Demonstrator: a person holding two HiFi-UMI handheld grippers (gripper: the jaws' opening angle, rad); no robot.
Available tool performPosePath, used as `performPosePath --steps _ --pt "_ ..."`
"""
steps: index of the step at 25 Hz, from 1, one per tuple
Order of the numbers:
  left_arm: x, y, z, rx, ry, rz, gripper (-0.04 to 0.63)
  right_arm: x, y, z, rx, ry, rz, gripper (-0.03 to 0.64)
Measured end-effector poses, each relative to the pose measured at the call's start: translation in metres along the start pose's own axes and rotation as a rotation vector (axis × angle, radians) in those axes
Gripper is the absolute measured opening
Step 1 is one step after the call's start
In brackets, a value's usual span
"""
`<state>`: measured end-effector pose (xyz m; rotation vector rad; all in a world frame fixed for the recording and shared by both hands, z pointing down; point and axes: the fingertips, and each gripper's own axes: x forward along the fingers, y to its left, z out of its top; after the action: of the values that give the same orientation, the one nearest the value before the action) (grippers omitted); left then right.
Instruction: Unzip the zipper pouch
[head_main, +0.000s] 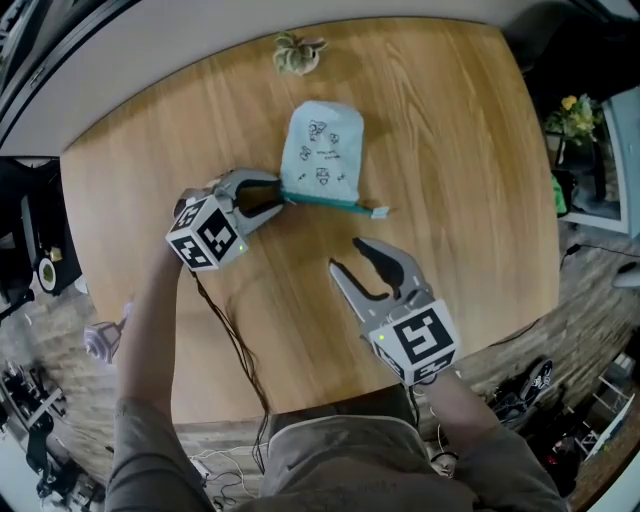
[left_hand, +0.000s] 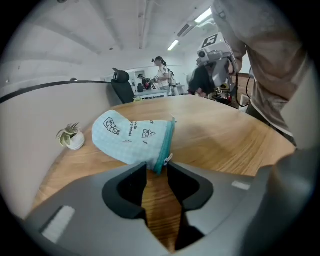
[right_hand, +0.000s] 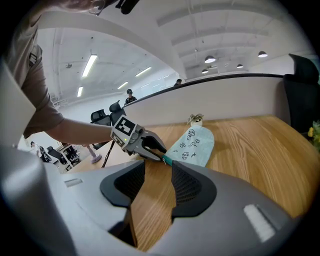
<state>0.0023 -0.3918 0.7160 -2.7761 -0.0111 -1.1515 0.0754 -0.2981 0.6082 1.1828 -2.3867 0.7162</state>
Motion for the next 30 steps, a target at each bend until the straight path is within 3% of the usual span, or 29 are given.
performPosePath --steps 5,8,19,30 --pt "0.002 -0.005 0.002 -0.016 0.024 -0.032 0.052 -0.002 -0.002 -0.003 0.008 0.010 -0.005 0.178" --pt "0.004 -0.009 0.006 -0.090 0.006 -0.004 0.048 -0.006 -0.001 -0.006 0.020 0.016 -0.010 0.178" --pt "-0.041 -0.019 0.071 -0.376 -0.192 0.164 0.038 -0.041 0.000 0.025 0.019 -0.036 -0.029 0.178" --pt "-0.156 -0.029 0.150 -0.593 -0.381 0.377 0.037 -0.124 0.024 0.099 -0.048 -0.197 -0.067 0.167"
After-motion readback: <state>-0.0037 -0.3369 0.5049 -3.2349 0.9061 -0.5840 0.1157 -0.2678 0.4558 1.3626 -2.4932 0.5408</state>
